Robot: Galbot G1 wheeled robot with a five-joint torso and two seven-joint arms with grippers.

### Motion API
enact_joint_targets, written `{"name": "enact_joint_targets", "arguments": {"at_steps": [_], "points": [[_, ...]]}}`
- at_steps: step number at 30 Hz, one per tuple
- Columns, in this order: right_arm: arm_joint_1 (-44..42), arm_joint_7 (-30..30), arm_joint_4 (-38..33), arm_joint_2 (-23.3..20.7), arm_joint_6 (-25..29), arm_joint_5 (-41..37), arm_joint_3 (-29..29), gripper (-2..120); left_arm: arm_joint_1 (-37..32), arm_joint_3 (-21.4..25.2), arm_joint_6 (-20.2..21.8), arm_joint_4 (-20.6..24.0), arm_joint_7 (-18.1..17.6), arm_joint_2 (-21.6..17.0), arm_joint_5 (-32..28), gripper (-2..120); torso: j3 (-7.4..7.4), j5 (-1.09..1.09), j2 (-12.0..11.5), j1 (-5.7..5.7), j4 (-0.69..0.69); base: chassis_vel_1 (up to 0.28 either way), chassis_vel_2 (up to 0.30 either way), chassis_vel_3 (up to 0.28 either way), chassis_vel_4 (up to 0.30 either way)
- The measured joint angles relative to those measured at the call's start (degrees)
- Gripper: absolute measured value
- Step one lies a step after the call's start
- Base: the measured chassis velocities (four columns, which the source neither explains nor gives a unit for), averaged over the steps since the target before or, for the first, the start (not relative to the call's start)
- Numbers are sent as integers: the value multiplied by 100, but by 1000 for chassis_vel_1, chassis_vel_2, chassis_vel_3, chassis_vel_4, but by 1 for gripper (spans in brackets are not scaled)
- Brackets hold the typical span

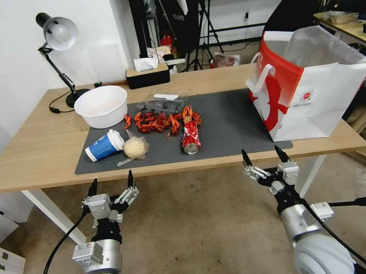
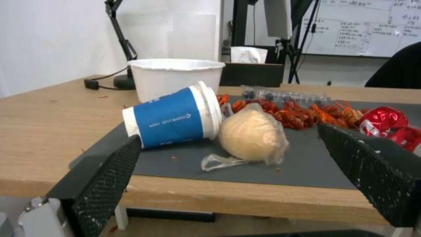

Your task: Pick up the trash from the table and place it into the takeout bag.

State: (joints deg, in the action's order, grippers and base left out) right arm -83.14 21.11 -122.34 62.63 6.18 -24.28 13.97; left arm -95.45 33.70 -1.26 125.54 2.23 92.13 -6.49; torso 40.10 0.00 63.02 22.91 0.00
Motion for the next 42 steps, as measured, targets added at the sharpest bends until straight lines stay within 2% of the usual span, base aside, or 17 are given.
{"name": "enact_joint_targets", "arguments": {"at_steps": [7, 13, 15, 21, 26, 34, 37, 42], "points": [[893, 263, 126, -72, -640, -222, -576, 99, -19, 3, -1, 1, -1, 0, 34, 100, 1, 0, 0, 1, 0, 0, 0, 0, 0], [2216, 525, 607, -150, -1378, -583, -1470, 99, -28, 0, -12, -28, -1, 0, 100, 100, 1, -1, 0, 2, 1, 0, 0, 0, 0], [2322, 557, 650, -149, -1446, -640, -1560, 99, -28, 0, -13, -31, -1, 0, 104, 100, 1, -1, 0, 2, 1, 0, 0, 0, 0], [3005, 925, 1009, -51, -2224, -1120, -2258, 99, -38, 20, -44, -54, -5, 0, 117, 100, 0, 0, 0, 1, 0, 0, 0, 0, 0], [3323, 1136, 1226, 71, -2515, -1260, -2527, 98, -49, 34, -81, -81, -10, 0, 117, 100, 0, -1, 0, 1, 0, 0, 0, 0, 0], [3569, 1368, 1581, 283, -2724, -1276, -2723, 83, -55, 42, -127, -127, -19, 0, 117, 100, 0, -1, 0, 1, 0, 0, 0, 0, 0], [3558, 1468, 1635, 328, -2832, -1335, -2734, 71, -47, 42, -138, -146, -21, 0, 117, 100, 0, 0, 0, 1, -1, 0, 0, 0, 0], [3547, 1521, 1682, 381, -2843, -1342, -2723, 61, -42, 36, -158, -179, -23, 0, 126, 100, 0, 0, 0, 0, 0, 0, 0, 0, 0]]}}
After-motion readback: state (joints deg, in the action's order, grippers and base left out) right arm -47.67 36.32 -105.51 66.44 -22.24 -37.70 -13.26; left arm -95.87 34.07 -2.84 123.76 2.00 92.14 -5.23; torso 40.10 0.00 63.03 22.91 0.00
